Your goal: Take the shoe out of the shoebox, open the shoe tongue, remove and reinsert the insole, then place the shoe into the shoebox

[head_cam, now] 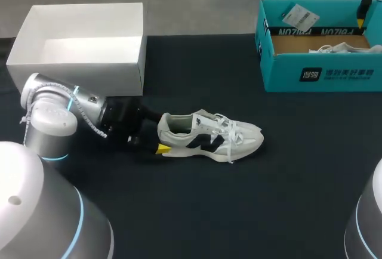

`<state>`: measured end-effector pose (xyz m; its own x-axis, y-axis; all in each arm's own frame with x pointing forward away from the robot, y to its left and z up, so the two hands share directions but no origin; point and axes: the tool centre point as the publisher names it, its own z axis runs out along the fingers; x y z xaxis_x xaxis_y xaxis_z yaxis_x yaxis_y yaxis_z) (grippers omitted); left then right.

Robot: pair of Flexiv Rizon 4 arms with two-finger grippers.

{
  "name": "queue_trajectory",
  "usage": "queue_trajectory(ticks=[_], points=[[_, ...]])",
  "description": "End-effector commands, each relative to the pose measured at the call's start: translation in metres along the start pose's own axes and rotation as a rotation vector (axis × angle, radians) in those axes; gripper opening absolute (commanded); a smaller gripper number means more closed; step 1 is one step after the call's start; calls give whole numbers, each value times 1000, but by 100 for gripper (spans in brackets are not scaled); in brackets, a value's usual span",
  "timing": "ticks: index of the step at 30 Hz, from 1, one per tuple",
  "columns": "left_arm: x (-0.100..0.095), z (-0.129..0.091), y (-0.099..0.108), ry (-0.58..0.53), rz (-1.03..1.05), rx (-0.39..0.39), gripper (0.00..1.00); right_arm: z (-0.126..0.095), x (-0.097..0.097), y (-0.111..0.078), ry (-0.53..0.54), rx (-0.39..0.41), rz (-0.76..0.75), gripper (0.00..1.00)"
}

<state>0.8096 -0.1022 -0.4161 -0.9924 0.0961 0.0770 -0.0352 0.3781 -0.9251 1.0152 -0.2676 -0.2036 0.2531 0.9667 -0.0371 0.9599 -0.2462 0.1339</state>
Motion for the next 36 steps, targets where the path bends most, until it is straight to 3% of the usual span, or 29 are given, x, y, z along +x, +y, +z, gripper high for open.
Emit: queue_trajectory(ticks=[1,11,13,14,15,36], points=[[-2,6,4,-5,-7,-3,100,0,0,-1,0,-1,1,100],[-3,8,8,-18,-15,-14,100,0,0,-1,0,-1,1,100],[-3,8,8,-17,-14,-15,47,0,0,-1,0,-1,1,100],[-3,8,8,-14,-11,-17,29,0,0,-1,0,-1,1,100],[-3,7,8,-11,-8,-18,0,0,0,-1,0,-1,1,100],[-3,4,6,-11,-13,-21,0,0,0,-1,0,-1,1,100]])
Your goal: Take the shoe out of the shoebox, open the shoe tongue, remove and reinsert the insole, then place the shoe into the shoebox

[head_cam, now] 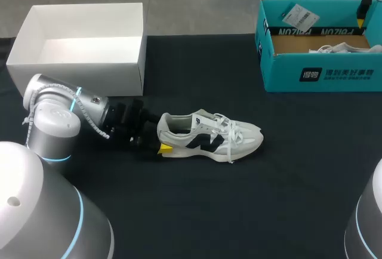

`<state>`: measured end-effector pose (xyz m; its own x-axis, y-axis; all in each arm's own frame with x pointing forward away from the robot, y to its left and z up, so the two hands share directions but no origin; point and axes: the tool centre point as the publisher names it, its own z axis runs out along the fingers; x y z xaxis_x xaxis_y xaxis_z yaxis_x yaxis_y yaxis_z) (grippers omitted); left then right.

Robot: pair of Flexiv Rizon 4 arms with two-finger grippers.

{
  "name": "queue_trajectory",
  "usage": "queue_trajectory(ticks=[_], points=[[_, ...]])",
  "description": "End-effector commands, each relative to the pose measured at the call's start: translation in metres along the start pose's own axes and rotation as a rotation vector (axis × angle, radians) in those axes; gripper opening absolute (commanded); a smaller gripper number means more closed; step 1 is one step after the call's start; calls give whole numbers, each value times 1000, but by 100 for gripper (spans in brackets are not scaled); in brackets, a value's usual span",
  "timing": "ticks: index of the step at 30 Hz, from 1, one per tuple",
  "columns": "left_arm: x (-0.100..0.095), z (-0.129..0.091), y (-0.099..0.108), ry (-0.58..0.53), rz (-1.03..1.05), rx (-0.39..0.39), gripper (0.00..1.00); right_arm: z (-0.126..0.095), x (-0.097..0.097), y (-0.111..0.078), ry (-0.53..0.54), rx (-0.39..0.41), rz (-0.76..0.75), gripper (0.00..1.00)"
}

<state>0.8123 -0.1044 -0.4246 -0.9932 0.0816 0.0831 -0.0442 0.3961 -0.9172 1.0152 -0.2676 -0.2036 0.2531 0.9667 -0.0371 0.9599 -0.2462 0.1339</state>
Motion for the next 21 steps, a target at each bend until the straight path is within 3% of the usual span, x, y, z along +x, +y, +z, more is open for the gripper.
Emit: queue_trajectory(ticks=[1,18,21], points=[[1,-1,-1,0,-1,-3,0,0,0,-1,0,-1,1,100],[1,-1,-1,0,-1,-3,0,0,0,-1,0,-1,1,100],[1,-1,-1,0,-1,-3,0,0,16,-7,-11,2,10,100]])
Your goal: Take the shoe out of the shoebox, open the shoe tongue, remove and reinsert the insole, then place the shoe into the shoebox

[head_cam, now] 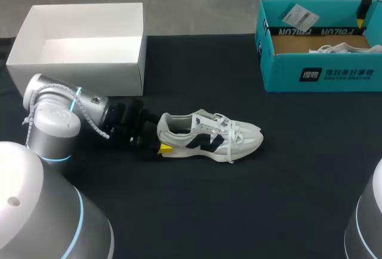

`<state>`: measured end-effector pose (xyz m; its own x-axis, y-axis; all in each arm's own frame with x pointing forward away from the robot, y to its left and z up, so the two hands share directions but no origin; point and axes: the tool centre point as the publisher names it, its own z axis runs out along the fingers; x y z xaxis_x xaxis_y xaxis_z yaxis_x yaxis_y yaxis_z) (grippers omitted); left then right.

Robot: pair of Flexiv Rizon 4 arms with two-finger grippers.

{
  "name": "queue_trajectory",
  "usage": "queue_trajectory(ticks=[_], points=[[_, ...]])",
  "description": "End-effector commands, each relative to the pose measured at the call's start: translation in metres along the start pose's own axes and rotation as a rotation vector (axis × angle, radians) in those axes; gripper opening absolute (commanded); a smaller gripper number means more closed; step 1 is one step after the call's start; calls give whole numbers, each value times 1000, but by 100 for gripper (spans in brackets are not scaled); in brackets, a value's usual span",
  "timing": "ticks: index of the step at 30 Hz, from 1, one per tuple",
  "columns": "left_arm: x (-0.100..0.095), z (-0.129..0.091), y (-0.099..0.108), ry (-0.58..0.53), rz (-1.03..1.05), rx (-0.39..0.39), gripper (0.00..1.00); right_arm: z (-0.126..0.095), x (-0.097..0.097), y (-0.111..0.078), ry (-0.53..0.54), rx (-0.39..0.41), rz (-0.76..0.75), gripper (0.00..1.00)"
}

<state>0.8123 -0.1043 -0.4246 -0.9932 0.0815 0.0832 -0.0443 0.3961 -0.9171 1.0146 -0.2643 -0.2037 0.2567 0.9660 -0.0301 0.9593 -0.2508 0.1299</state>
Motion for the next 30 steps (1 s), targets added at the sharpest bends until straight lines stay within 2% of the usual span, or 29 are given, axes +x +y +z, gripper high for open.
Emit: queue_trajectory(ticks=[1,8,15,30], points=[[1,-1,-1,0,-1,-3,0,-1,19,-10,-24,-5,12,100],[1,-1,-1,0,-1,-3,0,-8,53,-35,-57,-10,62,100],[1,-1,-1,0,-1,-3,0,-11,102,-70,-31,-20,57,100],[1,-1,-1,0,-1,-3,0,0,179,-142,8,44,64,100]])
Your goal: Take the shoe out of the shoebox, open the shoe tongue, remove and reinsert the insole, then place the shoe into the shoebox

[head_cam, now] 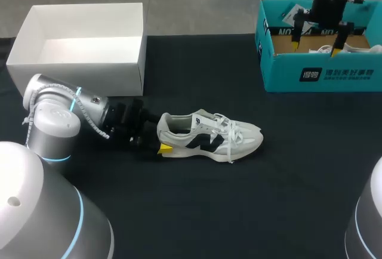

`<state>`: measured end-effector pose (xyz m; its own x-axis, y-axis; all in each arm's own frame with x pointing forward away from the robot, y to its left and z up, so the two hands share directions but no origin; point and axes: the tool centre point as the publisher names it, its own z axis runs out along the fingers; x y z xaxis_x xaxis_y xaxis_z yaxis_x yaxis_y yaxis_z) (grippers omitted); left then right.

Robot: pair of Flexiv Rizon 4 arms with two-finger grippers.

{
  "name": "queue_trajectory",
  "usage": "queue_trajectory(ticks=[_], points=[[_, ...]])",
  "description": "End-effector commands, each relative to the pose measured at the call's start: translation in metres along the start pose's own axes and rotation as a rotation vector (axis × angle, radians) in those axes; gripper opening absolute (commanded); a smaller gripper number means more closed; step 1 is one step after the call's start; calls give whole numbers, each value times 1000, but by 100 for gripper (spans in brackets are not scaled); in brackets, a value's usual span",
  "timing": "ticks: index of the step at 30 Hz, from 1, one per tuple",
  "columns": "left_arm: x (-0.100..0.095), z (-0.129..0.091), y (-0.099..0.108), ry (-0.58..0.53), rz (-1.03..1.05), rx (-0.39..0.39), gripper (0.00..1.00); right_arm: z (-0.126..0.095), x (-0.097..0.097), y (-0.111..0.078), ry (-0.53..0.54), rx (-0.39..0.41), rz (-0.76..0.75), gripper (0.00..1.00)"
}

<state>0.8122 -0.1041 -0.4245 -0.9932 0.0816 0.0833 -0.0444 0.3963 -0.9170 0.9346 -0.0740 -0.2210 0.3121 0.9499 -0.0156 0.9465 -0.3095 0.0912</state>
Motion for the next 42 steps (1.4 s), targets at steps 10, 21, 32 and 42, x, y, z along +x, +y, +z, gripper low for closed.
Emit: queue_trajectory(ticks=[10,21,32,42], points=[[1,-1,-1,0,-1,-2,0,7,58,-72,22,46,-39,100],[1,-1,-1,0,-1,-2,0,12,66,-84,43,67,-37,100],[1,-1,-1,0,-1,-2,0,12,66,-84,43,67,-37,100],[1,-1,-1,0,-1,-2,0,18,83,-97,34,67,-37,100]])
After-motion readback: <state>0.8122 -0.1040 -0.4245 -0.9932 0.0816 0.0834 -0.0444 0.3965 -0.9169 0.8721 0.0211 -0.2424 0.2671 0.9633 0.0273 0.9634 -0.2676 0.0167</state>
